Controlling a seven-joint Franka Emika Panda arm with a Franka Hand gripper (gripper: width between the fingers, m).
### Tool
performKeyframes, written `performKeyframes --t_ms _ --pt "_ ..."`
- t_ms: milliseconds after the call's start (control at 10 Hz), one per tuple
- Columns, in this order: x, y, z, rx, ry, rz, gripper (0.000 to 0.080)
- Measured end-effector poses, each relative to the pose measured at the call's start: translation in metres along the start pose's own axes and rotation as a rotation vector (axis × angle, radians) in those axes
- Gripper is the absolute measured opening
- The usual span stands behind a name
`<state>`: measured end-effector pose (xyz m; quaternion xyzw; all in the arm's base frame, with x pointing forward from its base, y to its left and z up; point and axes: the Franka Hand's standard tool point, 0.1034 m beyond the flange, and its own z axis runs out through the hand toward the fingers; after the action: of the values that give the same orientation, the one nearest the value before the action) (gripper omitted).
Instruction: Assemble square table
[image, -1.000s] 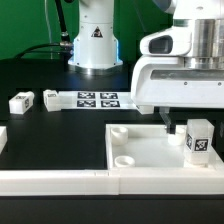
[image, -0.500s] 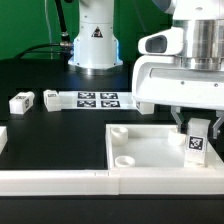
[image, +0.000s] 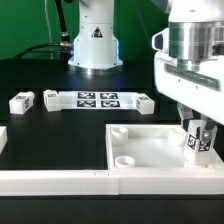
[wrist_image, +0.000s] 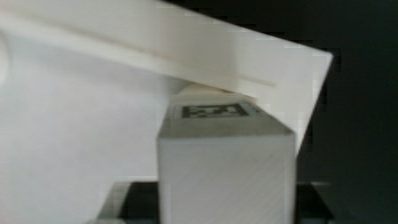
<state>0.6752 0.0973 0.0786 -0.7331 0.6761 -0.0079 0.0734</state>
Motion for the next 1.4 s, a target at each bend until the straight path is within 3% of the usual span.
performKeyframes --t_ms 100,200,300,400,500,600,700,800,1100,1200,1400 --pt "0.005 0.004 0.001 0.039 -0.026 0.081 0.0291" --pt "0.008 0.005 0.000 0.047 -0.034 0.124 0.0291" --pt "0.007 0.005 0.000 0.047 -0.035 0.124 0.0291" --pt "0.007 0.005 0.001 0.046 -0.034 0.121 0.0373" --pt "0.007 0.006 0.001 0.045 -0.032 0.079 0.0510" --pt "0.001 0.003 0.001 0.047 -0.022 -0.041 0.0510" --pt "-0.008 0.000 0.000 0.058 -0.018 -0.222 0.0619" --pt "-0.017 0.001 0.001 0.058 -0.013 -0.442 0.0642" --pt "-0.014 0.001 0.002 0.057 -0.005 -0.625 0.0648" --pt "-0.012 0.001 0.002 0.052 0.005 -0.730 0.0649" --pt "0.000 0.000 0.000 -0.024 0.017 -1.153 0.0649"
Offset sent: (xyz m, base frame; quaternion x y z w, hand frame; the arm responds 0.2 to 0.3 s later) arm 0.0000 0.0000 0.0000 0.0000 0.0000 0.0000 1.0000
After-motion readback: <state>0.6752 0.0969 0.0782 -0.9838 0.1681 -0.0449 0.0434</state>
